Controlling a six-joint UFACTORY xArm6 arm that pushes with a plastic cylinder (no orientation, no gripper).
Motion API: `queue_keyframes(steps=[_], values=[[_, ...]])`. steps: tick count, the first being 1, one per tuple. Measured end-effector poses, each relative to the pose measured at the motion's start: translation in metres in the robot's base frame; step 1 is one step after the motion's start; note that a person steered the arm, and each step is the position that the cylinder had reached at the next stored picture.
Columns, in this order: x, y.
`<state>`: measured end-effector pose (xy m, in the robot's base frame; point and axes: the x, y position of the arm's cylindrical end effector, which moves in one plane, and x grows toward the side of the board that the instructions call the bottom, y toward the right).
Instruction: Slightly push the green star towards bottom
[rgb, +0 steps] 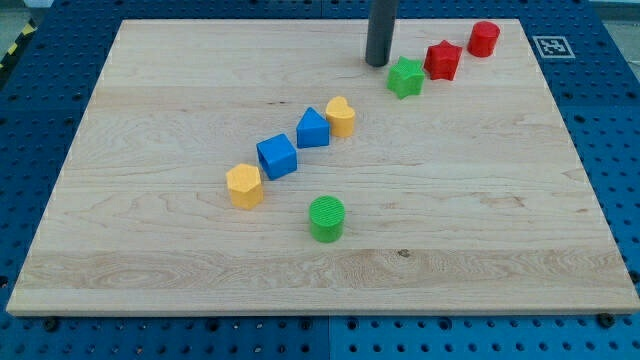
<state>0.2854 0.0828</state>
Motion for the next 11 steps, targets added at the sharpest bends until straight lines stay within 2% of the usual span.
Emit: queue_keyframes(steps=[2,3,5,8,11], values=[[0.007,0.053],[0.011,0.057],[0.011,0.042],[0.057,0.040],[0.056,0.022]])
